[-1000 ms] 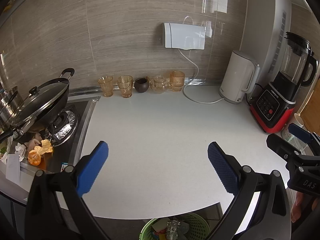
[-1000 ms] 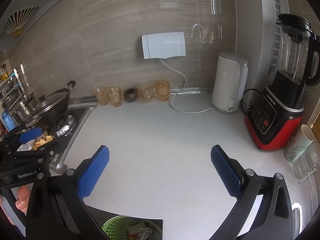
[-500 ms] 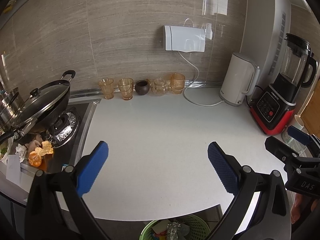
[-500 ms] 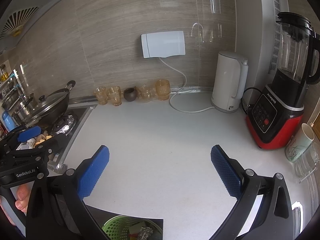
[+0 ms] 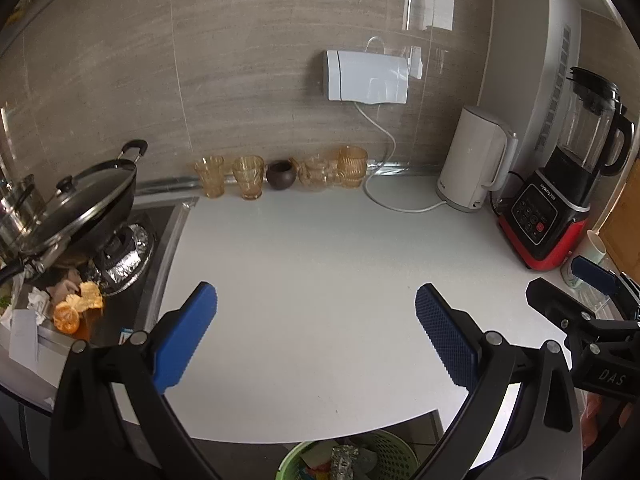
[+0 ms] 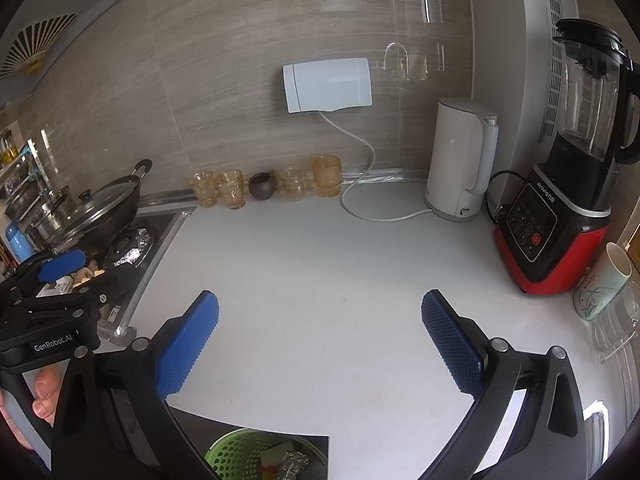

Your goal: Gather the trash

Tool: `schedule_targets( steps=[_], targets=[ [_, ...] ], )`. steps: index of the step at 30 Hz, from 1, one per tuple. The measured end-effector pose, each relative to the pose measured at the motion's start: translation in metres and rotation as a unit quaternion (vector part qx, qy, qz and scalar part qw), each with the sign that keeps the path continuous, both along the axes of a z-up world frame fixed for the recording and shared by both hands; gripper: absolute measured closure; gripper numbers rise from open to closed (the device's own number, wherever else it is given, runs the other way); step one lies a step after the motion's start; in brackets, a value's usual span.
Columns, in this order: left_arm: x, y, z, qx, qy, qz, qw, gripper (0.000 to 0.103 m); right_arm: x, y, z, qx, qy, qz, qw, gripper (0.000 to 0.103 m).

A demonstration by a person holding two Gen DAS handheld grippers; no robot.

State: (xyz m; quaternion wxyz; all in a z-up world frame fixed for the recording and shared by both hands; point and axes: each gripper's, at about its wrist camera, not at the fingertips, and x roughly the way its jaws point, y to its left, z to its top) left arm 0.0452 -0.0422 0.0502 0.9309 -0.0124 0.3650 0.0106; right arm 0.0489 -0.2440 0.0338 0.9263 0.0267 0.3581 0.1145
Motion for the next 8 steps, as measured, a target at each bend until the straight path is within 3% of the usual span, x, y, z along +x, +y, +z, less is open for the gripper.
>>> schedule_targets(
  steps=[8],
  targets=[
    [-0.0007,-0.0034,-0.0014,0.005,0.004,-0.002,1.0,0.008,-0.0005,-0.0025,-0.0015,0.002,0.004,-0.002,1.0,0.002]
  ],
)
